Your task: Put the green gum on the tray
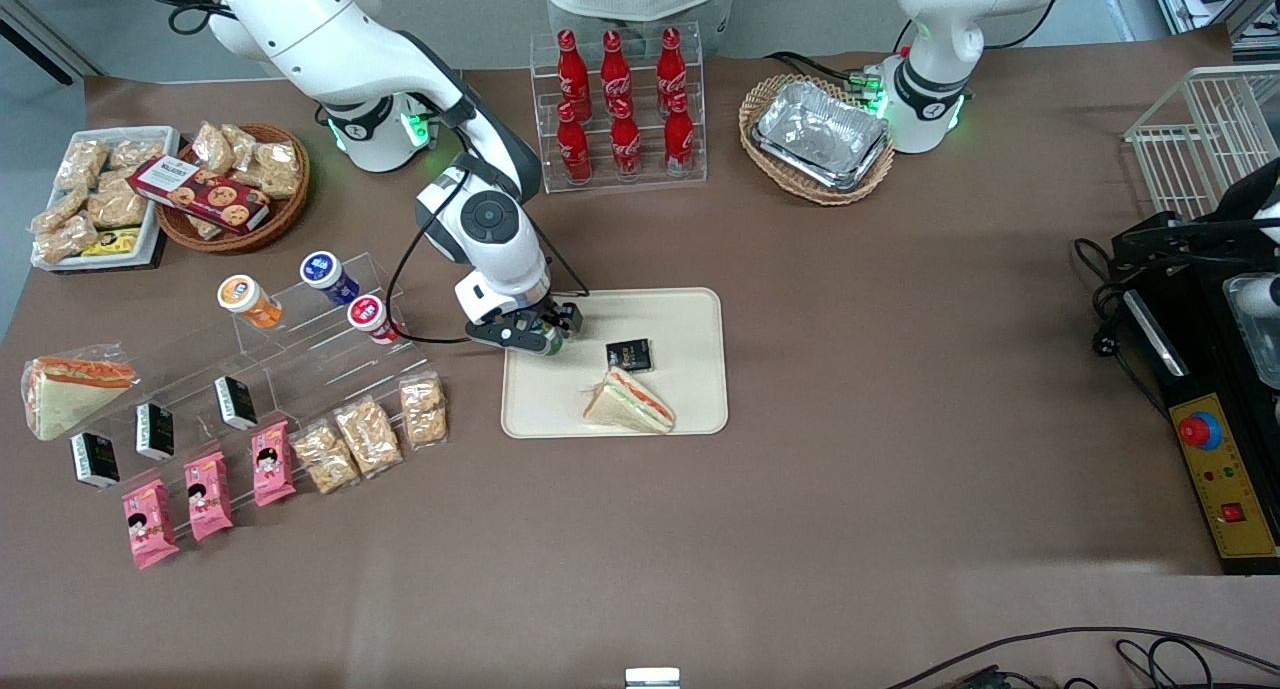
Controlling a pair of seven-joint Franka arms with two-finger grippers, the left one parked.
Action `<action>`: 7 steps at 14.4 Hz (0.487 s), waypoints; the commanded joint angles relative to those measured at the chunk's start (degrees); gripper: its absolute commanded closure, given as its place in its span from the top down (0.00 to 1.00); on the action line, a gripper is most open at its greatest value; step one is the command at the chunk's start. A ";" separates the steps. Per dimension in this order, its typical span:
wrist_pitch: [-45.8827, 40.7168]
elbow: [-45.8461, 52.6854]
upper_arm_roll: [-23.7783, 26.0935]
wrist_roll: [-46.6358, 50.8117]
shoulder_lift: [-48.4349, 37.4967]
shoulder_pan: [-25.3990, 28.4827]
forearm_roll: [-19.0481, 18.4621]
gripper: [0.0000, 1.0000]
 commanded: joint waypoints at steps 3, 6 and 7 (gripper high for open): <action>0.86 0.52 -0.12 0.78 -0.47 -0.69 -2.01 1.00; -5.18 2.52 0.05 0.42 -4.25 -0.78 -1.22 1.00; -8.95 4.19 0.14 0.16 -5.22 -0.69 -0.87 1.00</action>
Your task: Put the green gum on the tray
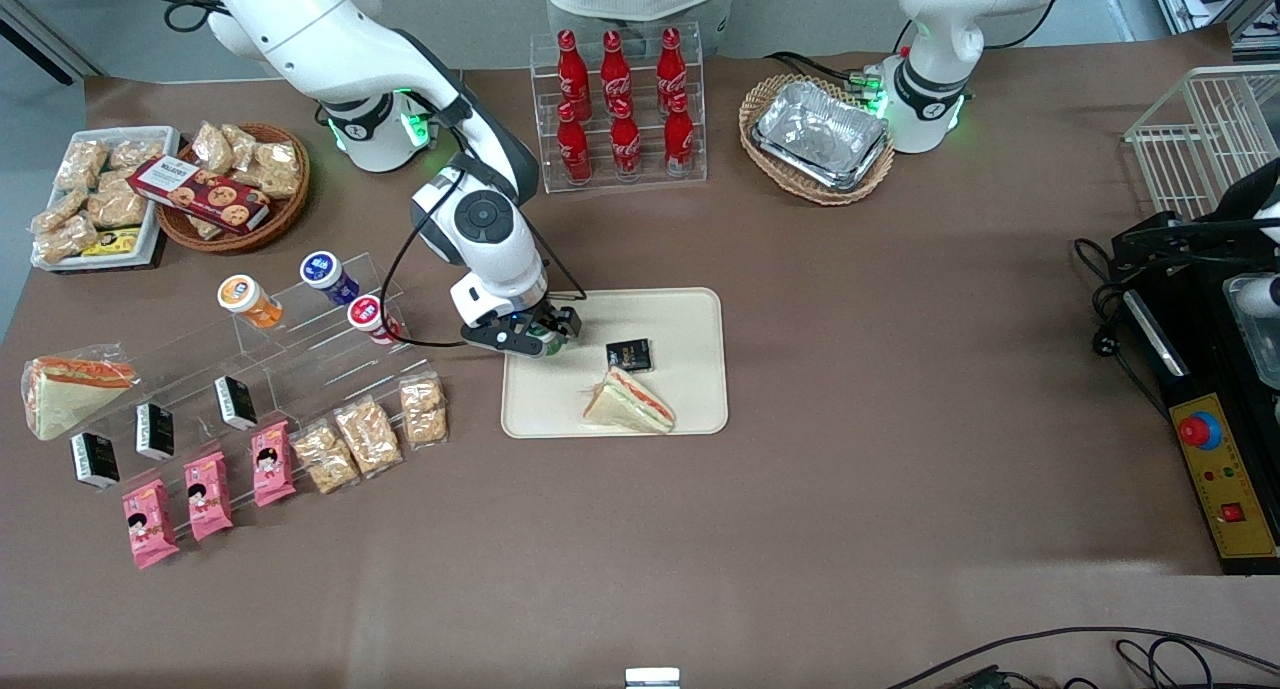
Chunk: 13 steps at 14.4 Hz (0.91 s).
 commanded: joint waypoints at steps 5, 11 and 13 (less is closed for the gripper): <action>-27.89 16.28 0.02 -14.44 -8.89 -0.29 14.20 1.00; -54.73 38.03 -1.39 -27.71 -12.56 -4.23 15.98 1.00; -55.18 37.16 -4.01 -32.91 -16.27 -6.26 16.24 1.00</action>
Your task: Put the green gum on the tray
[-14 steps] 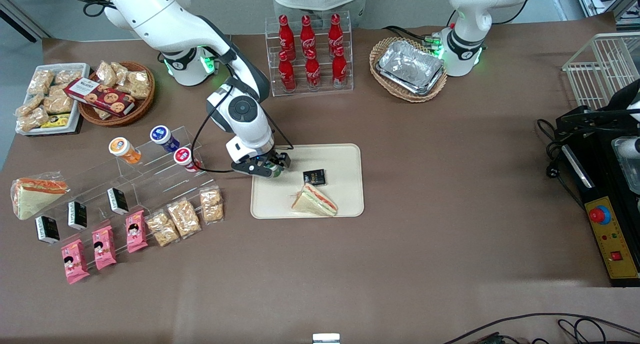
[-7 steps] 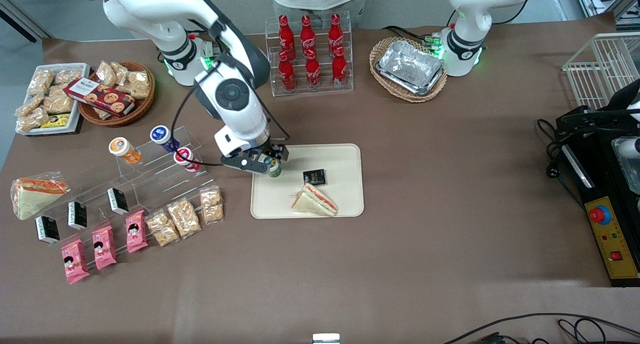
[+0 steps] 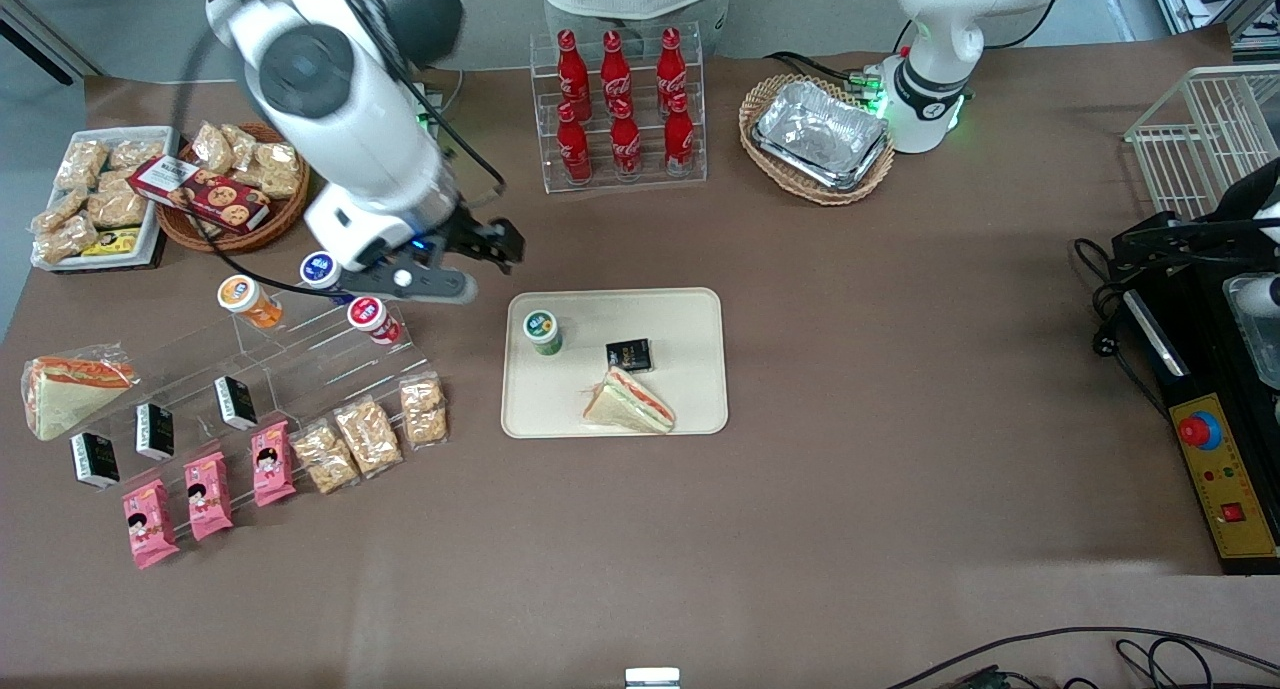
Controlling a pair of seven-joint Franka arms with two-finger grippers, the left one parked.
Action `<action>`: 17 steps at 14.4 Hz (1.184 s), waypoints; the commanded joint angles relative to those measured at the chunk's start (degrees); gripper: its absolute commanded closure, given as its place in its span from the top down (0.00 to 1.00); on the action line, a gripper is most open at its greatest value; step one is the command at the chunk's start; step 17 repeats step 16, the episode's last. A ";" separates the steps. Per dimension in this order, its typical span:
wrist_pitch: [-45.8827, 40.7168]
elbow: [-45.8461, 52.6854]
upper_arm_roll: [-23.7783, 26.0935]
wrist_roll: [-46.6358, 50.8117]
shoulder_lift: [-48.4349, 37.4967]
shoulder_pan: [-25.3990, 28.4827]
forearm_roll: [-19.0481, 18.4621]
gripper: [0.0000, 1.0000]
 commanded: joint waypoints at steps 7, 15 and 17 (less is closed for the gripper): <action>-4.33 -0.37 -20.22 -36.17 -5.97 -2.67 1.53 1.00; -4.33 -0.37 -20.85 -42.80 -4.83 -10.58 1.79 1.00; -4.33 -0.28 -20.77 -42.80 -4.83 -10.67 1.79 1.00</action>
